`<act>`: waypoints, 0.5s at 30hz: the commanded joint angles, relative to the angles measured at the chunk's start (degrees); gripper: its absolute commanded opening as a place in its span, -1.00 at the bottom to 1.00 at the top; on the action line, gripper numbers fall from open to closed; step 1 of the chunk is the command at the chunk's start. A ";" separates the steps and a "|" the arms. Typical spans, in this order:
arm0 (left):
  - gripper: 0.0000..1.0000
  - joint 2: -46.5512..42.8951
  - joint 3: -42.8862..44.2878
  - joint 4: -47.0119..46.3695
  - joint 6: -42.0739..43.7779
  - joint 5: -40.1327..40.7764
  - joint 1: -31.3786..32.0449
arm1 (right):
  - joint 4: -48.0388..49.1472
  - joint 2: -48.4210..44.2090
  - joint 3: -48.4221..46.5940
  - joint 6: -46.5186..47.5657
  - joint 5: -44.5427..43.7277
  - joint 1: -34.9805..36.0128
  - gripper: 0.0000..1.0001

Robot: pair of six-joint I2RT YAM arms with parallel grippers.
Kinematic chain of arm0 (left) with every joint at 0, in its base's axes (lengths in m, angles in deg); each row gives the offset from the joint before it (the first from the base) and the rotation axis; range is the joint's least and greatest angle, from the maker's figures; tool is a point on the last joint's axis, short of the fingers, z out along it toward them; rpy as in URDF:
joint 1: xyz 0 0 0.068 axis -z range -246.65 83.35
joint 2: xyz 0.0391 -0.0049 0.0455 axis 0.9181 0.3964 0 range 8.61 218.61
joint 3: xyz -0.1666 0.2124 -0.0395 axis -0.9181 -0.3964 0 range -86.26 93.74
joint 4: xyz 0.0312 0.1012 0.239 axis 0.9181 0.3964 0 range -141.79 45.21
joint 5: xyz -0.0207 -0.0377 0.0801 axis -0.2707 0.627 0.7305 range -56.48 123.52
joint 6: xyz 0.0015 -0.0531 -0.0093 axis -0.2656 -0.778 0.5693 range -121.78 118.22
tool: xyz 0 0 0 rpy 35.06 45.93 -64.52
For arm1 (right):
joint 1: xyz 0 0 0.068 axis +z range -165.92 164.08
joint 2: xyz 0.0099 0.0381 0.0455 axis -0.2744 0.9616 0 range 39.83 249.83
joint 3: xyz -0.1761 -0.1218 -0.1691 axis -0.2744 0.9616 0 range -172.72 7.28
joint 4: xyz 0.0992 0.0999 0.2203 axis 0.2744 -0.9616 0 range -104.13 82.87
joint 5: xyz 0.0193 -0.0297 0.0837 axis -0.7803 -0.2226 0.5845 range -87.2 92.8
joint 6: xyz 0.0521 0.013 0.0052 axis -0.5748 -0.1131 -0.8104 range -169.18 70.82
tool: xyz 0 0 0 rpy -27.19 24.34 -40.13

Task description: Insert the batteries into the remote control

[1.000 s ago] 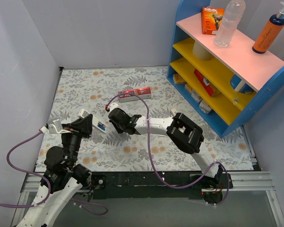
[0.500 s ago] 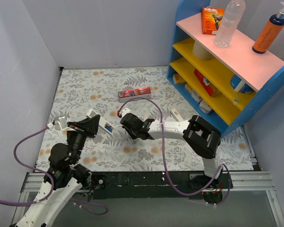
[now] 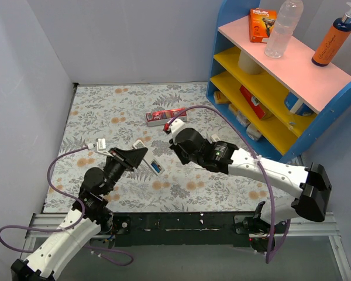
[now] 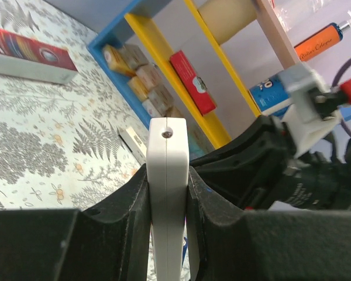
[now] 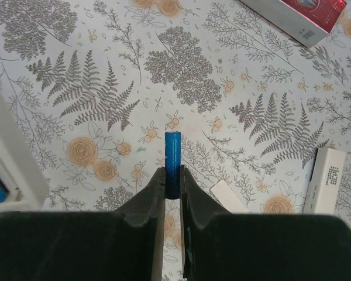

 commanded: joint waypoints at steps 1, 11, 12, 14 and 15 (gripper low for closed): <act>-1.00 3.22 -2.58 -10.49 -6.03 -4.44 -0.06 | -6.34 -4.19 -2.98 0.69 4.50 0.09 -0.97; -1.00 13.07 -7.16 -22.70 -12.98 -5.41 -0.15 | -12.06 -6.92 -7.29 -2.30 13.56 0.61 -0.97; -1.00 14.38 -7.34 -23.32 -13.42 -5.58 -0.06 | -12.06 -7.00 -7.20 -2.65 13.56 0.61 -0.97; -1.00 15.01 -7.51 -24.55 -14.03 -5.76 -0.06 | -12.32 -6.66 -7.03 -2.91 12.34 0.61 -0.97; -1.00 15.10 -7.69 -24.65 -14.12 -5.76 -0.06 | -12.49 -6.39 -6.85 -3.35 11.37 0.70 -0.97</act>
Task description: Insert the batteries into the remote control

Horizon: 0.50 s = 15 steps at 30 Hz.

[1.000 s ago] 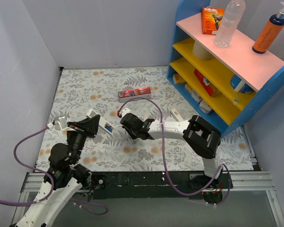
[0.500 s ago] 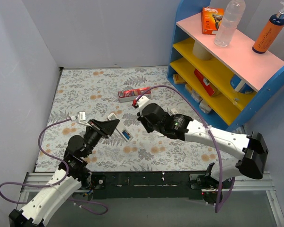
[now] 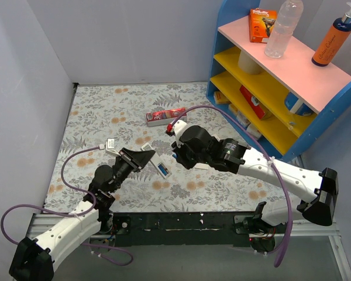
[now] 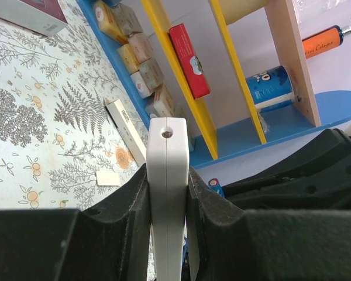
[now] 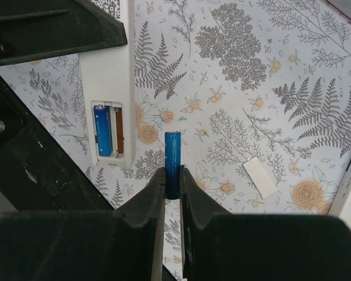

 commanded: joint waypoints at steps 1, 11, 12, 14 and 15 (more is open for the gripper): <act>-1.00 0.30 -0.45 -6.03 -2.43 -0.80 -0.06 | -1.41 -0.58 -1.50 -1.58 -0.48 0.37 -0.97; -1.00 -6.28 -2.12 0.21 -0.59 1.58 -0.15 | 7.01 4.07 14.30 -5.80 -2.60 -4.45 -0.97; -1.00 -6.64 -2.04 0.56 -0.32 1.66 -0.15 | 9.81 4.52 15.64 -6.15 -2.59 -4.64 -0.97; -1.00 -7.69 -2.21 1.44 -0.06 1.84 -0.15 | 13.25 6.10 19.23 -7.03 -2.59 -4.90 -0.97; -1.00 -8.05 -2.21 1.62 0.12 1.93 -0.06 | 15.79 6.71 19.95 -7.21 -2.77 -4.90 -0.97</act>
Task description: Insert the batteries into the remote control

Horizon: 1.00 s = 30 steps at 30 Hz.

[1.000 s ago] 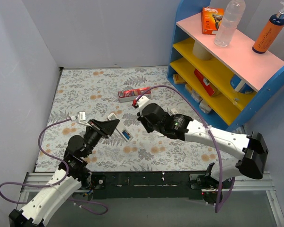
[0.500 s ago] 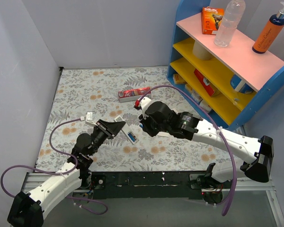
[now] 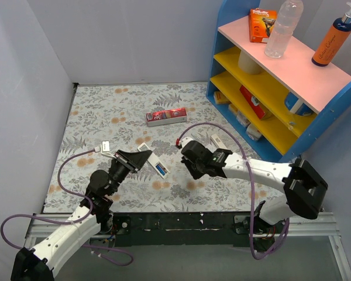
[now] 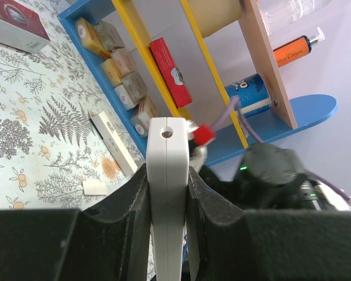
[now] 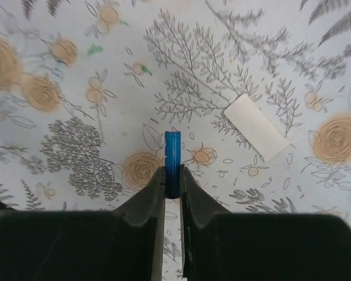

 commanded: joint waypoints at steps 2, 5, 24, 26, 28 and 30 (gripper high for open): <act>-1.00 -2.37 -0.73 1.86 1.43 1.23 -0.06 | 11.83 3.51 6.18 -3.19 -0.21 -0.36 -0.97; -1.00 -2.55 -0.55 2.04 1.52 1.23 -0.06 | 16.06 5.36 7.95 -3.89 -1.00 -0.36 -0.97; -1.00 -0.70 -0.73 0.19 1.26 -0.62 -0.15 | 7.64 5.38 3.65 -3.54 -0.13 -0.36 -0.08; -1.00 -0.61 -0.73 0.02 1.26 -0.62 -0.06 | 5.71 3.61 1.55 -3.46 -0.48 -0.36 -0.04; -1.00 -0.53 -0.64 -0.16 1.43 -0.79 -0.06 | 2.63 0.10 -0.12 -3.46 -0.65 -0.36 -0.04; -1.00 0.00 -0.46 -0.25 1.52 -1.05 -0.06 | 0.78 -3.93 -2.40 -3.37 -0.22 -0.36 -0.04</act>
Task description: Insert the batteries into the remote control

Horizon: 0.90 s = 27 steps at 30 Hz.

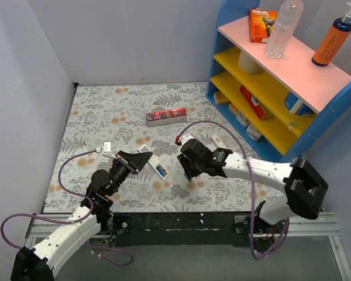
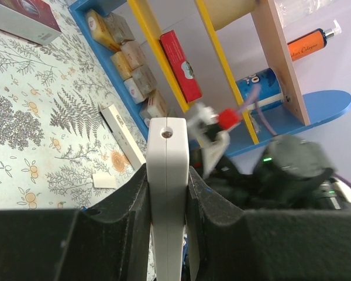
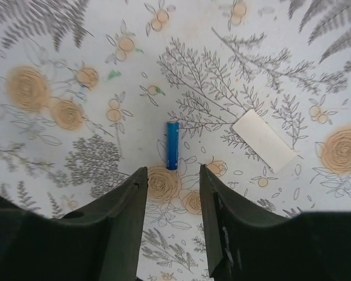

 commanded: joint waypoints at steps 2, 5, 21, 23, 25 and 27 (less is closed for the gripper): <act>-1.00 0.92 0.04 -3.00 0.45 -1.21 -0.06 | -4.36 -10.75 -7.31 0.74 1.79 0.17 -0.05; -1.00 2.24 0.30 -4.14 0.71 -2.00 -0.15 | -3.14 -14.89 -9.25 0.39 5.39 0.26 -0.10; -1.00 7.51 1.97 -7.84 1.32 -6.57 -0.15 | 5.30 -9.64 -16.28 -2.51 24.04 0.17 -0.29; -1.00 7.77 2.32 -7.84 1.50 -6.75 -0.06 | 5.30 -8.49 -16.72 -2.68 25.62 0.17 -0.29; -1.00 8.13 2.33 -8.19 1.50 -7.01 -0.15 | 5.65 -7.17 -16.90 -3.03 26.50 0.17 -0.31; -1.00 8.30 2.41 -8.45 1.59 -7.01 -0.06 | 5.83 -6.29 -16.90 -3.39 27.38 0.17 -0.31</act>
